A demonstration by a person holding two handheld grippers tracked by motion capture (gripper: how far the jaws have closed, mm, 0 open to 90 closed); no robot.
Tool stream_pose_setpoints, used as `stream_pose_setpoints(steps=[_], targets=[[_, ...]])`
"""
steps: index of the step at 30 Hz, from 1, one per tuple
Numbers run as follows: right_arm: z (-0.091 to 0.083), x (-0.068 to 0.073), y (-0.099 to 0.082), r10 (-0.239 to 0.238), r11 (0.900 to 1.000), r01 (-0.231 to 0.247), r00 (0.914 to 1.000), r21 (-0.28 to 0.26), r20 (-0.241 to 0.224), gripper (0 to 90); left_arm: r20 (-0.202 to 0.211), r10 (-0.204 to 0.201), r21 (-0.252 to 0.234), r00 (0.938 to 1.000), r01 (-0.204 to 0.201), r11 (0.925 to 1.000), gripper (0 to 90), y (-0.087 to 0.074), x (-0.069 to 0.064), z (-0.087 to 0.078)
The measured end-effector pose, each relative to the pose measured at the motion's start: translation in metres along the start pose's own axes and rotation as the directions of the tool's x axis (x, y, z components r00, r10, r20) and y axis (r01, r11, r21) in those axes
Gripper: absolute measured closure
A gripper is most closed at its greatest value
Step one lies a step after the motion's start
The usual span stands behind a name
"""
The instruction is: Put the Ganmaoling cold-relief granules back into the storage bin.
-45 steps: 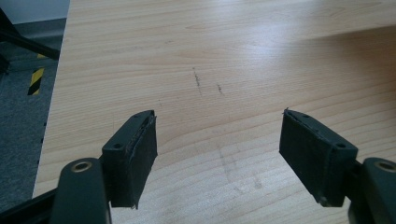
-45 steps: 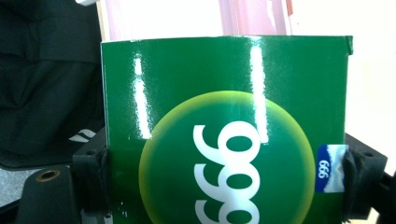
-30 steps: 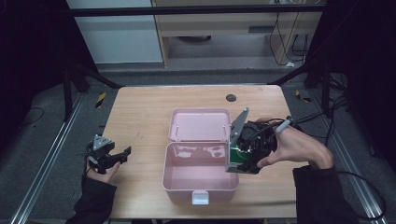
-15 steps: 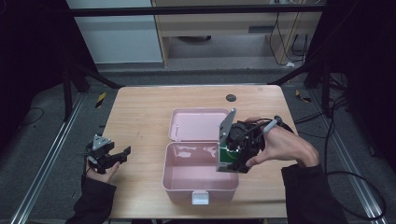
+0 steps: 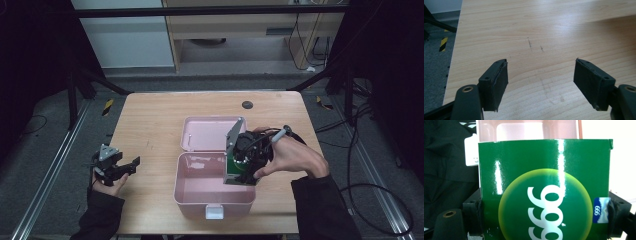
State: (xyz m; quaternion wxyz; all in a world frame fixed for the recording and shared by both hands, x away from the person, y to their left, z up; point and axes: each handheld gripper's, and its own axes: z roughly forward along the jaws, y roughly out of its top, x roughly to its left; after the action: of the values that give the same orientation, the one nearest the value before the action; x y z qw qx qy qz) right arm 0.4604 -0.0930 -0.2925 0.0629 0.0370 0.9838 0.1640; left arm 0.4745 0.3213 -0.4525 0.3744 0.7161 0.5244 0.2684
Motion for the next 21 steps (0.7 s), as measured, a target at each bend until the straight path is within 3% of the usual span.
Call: stream_pose_setpoints(steps=[21], targets=[[0.025, 0.003, 0.011, -0.029, 0.9994, 0.030, 0.9992, 0.017, -0.025, 15.9, 0.000, 0.001, -0.002, 1.0000, -0.001, 1.0000, 26.9, 0.000, 0.001, -0.001]])
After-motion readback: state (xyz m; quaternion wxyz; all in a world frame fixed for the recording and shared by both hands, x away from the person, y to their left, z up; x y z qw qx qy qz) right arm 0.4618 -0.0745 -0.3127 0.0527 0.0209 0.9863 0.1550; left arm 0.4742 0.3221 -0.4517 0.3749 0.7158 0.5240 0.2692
